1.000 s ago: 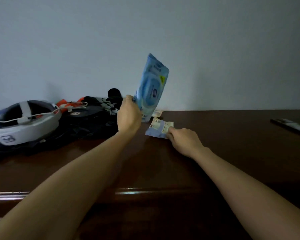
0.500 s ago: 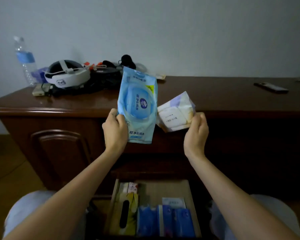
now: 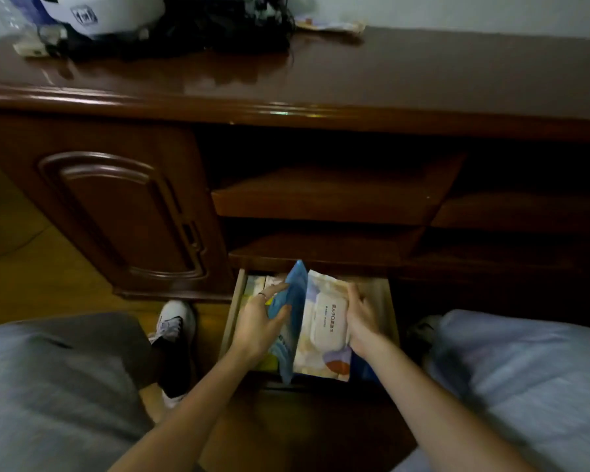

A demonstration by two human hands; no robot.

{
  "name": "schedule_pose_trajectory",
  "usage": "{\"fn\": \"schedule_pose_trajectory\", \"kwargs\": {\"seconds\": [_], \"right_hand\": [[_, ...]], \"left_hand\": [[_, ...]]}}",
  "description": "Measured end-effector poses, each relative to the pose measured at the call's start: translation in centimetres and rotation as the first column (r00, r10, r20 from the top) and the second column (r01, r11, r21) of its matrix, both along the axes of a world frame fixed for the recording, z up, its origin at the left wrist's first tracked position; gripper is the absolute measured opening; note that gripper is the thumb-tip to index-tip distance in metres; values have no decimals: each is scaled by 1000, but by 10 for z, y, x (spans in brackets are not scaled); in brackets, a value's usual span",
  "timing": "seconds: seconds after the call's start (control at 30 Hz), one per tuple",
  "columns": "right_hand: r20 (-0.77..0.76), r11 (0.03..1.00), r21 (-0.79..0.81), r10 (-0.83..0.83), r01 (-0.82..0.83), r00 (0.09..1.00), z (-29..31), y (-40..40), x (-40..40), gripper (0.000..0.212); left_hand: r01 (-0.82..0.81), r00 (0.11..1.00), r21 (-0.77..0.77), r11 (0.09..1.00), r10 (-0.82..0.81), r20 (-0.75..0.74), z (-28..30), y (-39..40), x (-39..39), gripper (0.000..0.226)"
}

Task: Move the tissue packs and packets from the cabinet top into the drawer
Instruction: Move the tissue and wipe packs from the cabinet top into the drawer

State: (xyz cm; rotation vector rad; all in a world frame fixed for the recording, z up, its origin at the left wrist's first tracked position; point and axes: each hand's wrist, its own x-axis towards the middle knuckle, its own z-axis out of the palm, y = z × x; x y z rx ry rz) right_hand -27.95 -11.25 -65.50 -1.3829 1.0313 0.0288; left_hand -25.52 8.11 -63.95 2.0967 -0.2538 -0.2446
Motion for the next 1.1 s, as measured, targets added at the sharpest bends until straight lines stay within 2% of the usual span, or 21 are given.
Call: {"fn": "schedule_pose_trajectory", "kwargs": {"seconds": [0.07,0.13,0.27,0.33,0.4,0.43,0.5,0.57,0.63,0.7,0.83,0.87,0.93,1.03,1.1], "right_hand": [[-100,984,176,34,-16,994,-26,-9,-5,59],[-122,954,282,145,-105,982,-47,-8,-14,49],[-3,937,198,295,-288,956,-79,9,-25,34],[10,919,216,335,-329,942,-86,16,-26,31],[-22,914,224,351,-338,936,-93,16,-26,33],[-32,915,243,341,-323,940,-95,15,-25,34],[-24,918,295,285,-265,958,-96,13,-21,33],[-28,925,326,216,-195,976,-93,11,-16,32],[-35,927,342,179,-157,983,-90,7,-12,33],[-30,914,369,192,-167,981,-86,5,-11,39],[93,878,412,228,-246,969,-78,4,-14,46],[131,885,387,224,-258,966,-74,5,-15,46],[157,911,236,307,-337,939,-67,6,-15,44],[92,912,-21,410,-410,907,-64,13,-15,48],[118,935,27,348,-354,930,-62,22,-16,48]], "left_hand": [[-31,999,14,999,31,6,-17,8,4,39],[-31,999,70,997,31,8,-31,16,8,40],[66,996,303,951,-80,36,-66,27,9,39],[88,979,505,858,-169,117,-79,35,5,39],[111,967,622,775,-229,112,-88,43,4,53],[127,975,610,782,-212,69,-92,45,5,60],[93,996,428,899,-82,-43,-93,48,9,57],[-95,978,151,984,120,-169,-92,46,15,45],[-276,917,-58,959,245,-315,-88,41,20,41],[-339,875,-193,921,234,-424,-84,36,22,39],[-399,801,-191,897,240,-549,-77,21,18,25],[-416,785,-211,884,233,-573,-77,17,15,20],[-405,780,-261,876,183,-599,-72,7,9,15],[-300,832,-341,891,68,-551,-63,-7,-2,48],[-254,844,-437,863,-23,-536,-62,-14,-10,70]]}}
